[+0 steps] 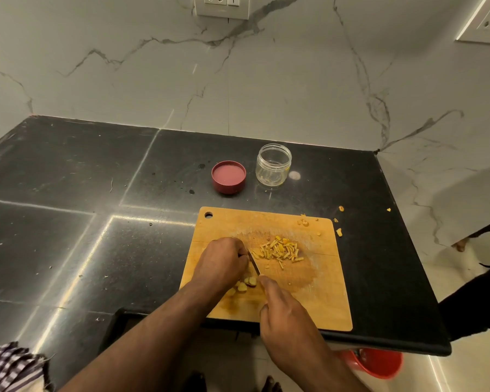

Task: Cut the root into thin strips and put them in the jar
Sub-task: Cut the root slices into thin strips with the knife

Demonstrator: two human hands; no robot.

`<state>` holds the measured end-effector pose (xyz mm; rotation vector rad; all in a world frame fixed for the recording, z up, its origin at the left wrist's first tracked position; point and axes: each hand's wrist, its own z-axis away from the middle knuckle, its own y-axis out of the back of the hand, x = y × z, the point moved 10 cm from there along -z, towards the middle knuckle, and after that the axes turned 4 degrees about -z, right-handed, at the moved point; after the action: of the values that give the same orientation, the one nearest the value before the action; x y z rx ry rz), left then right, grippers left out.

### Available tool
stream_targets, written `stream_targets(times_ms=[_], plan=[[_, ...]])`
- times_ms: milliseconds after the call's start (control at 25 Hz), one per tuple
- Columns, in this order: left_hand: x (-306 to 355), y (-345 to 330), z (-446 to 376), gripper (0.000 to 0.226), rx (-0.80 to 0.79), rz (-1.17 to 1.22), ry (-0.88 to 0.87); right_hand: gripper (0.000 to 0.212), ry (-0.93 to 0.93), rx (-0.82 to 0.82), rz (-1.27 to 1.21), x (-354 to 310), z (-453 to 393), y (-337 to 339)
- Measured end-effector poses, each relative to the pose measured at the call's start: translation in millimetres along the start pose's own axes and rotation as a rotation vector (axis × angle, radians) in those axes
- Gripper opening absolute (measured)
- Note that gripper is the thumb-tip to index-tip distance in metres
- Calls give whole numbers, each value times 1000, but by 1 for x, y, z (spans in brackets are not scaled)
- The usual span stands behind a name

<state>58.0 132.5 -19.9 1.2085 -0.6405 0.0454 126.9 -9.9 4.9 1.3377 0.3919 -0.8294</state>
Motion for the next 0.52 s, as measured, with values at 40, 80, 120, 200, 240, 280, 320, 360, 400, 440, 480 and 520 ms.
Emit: stream_targets(times_ms=[40,80,120,200,240,280,320,360,400,440,480,520], plan=[[0,0,0,16,-1,8,4,52,-2,0,-4,2,3,0],[0,-1,0,15,-7,18,6,51,-7,2,-4,4,7,0],[0,-1,0,13,-12,27,6,50,-9,9,-5,7,10,1],[0,-1,0,12,-12,35,4,50,-7,22,-1,11,15,1],[0,-1,0,11,-11,39,4,51,-10,29,9,12,18,2],[-1,-1,0,11,-14,42,5,51,-15,33,20,14,21,2],[-1,-2,0,11,-21,43,7,51,-18,38,33,16,24,3],[-2,-2,0,11,-29,43,8,51,-16,48,53,17,26,4],[-2,-1,-1,12,-33,44,7,51,-9,66,72,18,27,7],[-3,-1,-1,12,-36,46,6,51,-2,87,77,19,28,10],[-3,-1,-1,12,-41,49,2,51,-2,103,64,20,27,14],[-3,-1,-1,14,-48,46,-2,50,-9,112,37,21,25,16]])
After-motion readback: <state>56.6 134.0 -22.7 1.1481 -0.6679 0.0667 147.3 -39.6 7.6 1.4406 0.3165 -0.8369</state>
